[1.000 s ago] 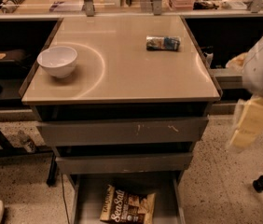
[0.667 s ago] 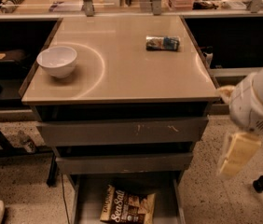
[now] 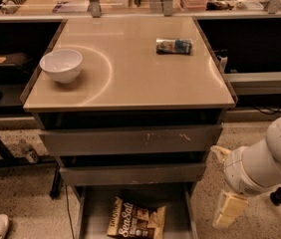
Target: Pick brown chip bag from bottom drawer and place on counter
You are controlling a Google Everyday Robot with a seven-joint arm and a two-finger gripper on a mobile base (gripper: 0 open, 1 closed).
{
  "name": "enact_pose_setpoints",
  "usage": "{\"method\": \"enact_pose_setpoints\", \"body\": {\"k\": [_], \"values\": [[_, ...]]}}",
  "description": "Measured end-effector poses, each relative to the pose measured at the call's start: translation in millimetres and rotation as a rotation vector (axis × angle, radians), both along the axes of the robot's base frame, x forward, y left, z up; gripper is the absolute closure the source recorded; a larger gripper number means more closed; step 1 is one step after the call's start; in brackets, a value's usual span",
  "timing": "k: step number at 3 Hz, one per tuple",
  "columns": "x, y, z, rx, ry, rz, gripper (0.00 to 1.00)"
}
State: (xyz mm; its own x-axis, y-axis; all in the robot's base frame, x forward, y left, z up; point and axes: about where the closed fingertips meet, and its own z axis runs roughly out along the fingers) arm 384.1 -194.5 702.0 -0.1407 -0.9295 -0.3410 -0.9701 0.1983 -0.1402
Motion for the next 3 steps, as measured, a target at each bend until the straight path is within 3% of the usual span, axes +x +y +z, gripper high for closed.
{"method": "enact_pose_setpoints", "body": {"k": [1,2,3], "values": [[-0.4,0.1,0.8,-0.001,0.000,0.001,0.00],[3.0,12.2,-26.7,0.062,0.033,0.039,0.00],[12.8,31.5,-88.9,0.168,0.069,0.065,0.00]]}}
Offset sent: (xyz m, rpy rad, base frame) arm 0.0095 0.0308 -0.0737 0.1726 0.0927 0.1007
